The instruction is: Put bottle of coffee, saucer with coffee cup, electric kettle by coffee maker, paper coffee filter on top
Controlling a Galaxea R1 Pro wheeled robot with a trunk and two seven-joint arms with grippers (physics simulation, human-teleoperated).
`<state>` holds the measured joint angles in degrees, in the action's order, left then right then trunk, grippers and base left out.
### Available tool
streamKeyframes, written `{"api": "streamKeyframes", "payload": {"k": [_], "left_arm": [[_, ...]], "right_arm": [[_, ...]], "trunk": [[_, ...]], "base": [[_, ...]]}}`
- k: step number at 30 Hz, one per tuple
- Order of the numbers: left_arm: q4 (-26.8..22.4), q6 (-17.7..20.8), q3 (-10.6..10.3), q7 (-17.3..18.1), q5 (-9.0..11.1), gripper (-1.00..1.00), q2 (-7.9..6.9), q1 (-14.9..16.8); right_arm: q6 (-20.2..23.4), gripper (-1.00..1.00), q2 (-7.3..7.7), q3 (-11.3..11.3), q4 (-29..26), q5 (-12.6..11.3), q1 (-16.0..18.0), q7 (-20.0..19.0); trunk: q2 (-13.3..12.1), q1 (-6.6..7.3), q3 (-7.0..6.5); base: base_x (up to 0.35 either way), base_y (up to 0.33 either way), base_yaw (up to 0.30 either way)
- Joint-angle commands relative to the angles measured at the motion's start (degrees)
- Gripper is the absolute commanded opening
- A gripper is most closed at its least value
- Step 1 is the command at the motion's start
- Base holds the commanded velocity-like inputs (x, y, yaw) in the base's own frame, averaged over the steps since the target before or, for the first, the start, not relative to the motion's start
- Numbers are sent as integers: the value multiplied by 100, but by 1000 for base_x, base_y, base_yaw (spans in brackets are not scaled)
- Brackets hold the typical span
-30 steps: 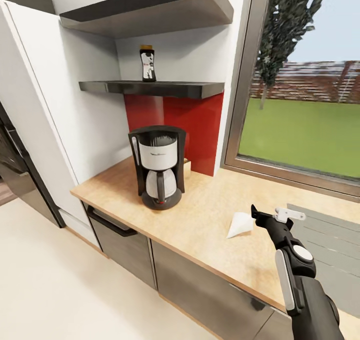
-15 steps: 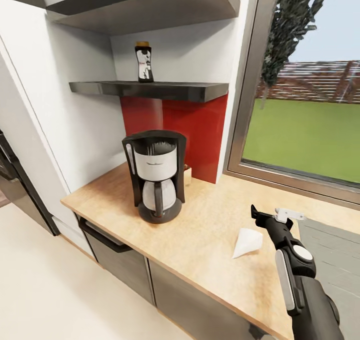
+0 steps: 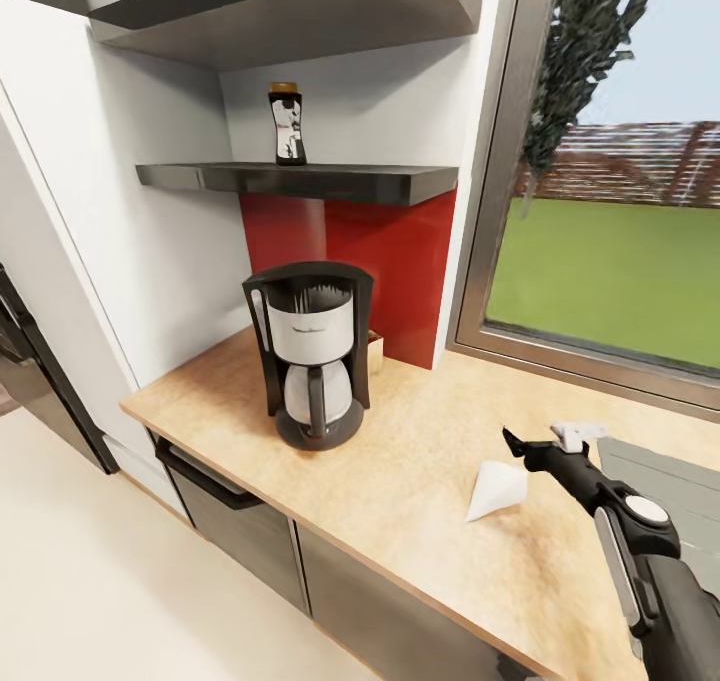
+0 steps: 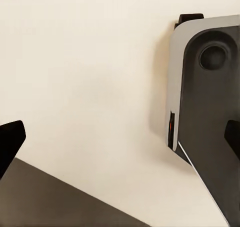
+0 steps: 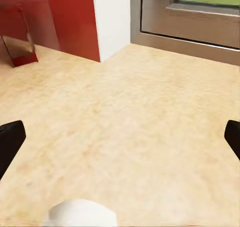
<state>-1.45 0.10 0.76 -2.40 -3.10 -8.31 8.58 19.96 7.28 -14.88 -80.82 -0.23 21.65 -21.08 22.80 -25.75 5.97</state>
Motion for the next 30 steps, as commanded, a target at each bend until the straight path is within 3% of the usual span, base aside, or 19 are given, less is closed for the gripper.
{"api": "streamKeyframes", "payload": {"k": [1, 5, 13, 16, 21, 30], "left_arm": [[-2, -1, 10, -15, -33, 100, -1, -9], [-4, 20, 12, -15, -34, 100, -10, -45], [-4, 14, 5, -15, -38, 100, -6, -58], [-2, 20, -3, -15, -40, 100, -5, -60], [-2, 25, -6, -15, -41, 100, -4, -112], [-4, 34, -11, -15, -42, 100, 1, -137]], "right_arm": [[38, 100, 36, -8, 24, 0, 6, -180], [37, 100, 117, -13, 60, 1, 6, -662], [336, 100, 153, 0, 46, 4, 6, -1137], [405, 100, 291, 8, 58, 33, 6, -1403], [425, 100, 449, 11, 244, 187, 6, -1499], [422, 100, 484, 11, 1085, 537, 6, -1531]], "trunk": [[12, -3, 12], [12, -3, 12], [12, -3, 12], [12, -3, 12], [12, -3, 12], [12, -3, 12]], "base": [[0, 0, 0], [3, 0, 0], [60, 0, 0], [16, 0, 0], [4, 0, 0], [0, 0, 0]]}}
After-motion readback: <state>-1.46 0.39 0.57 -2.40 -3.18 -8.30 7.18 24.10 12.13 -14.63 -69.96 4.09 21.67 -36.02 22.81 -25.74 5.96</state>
